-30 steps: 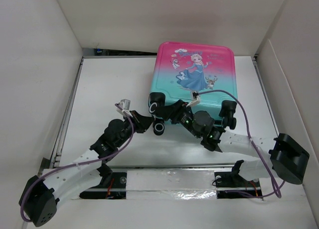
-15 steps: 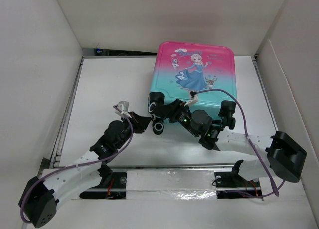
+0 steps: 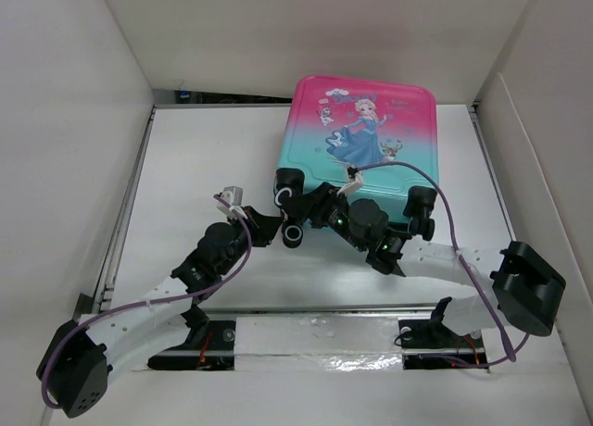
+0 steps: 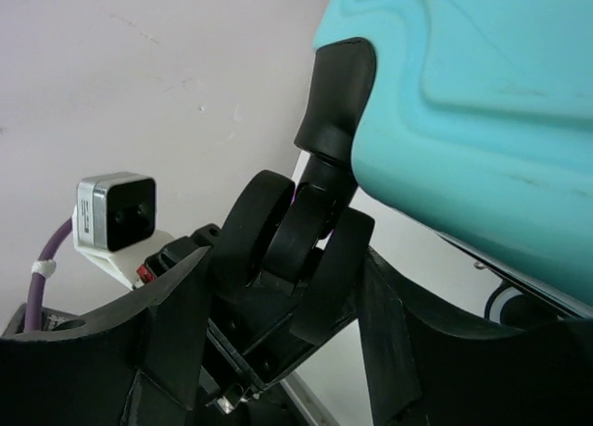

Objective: Pack the luggage

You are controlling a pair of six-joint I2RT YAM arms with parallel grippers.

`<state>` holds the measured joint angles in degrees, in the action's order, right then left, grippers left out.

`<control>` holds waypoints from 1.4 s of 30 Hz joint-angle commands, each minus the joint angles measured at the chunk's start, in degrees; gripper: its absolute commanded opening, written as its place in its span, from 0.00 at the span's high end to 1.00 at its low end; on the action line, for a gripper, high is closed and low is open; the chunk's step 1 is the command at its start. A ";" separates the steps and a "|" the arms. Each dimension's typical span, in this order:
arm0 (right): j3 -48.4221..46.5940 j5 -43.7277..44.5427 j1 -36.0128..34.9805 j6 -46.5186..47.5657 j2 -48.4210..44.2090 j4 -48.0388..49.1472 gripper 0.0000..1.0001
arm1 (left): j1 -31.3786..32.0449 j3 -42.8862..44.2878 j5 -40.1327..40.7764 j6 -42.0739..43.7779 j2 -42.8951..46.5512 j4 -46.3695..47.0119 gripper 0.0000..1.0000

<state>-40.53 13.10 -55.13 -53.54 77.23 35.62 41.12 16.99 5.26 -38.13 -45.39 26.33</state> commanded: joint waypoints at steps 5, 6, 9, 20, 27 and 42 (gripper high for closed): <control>-1.92 3.95 1.17 0.36 0.38 -6.35 0.76 | -0.17 1.90 1.68 3.40 -0.14 2.77 0.97; -1.92 3.95 1.17 0.80 0.29 -6.26 0.80 | -0.17 2.08 1.95 3.85 -0.66 2.24 0.96; -1.30 4.21 1.17 2.03 -0.68 -6.61 0.98 | -0.17 2.52 1.95 6.22 -1.81 0.75 0.82; 3.62 2.46 2.22 6.34 -7.00 -6.00 1.00 | 1.58 5.15 4.12 10.09 -12.26 4.33 0.63; 4.06 -1.32 3.28 7.40 -6.39 -3.01 1.00 | 2.29 9.28 8.46 11.50 -23.15 8.74 0.61; 4.94 -4.58 3.81 7.57 -5.16 0.95 1.00 | 2.82 8.06 18.20 12.64 -28.97 19.37 0.97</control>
<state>-36.58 8.60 -52.34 -51.18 72.03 34.52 45.12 24.47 15.46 -26.96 -73.69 37.23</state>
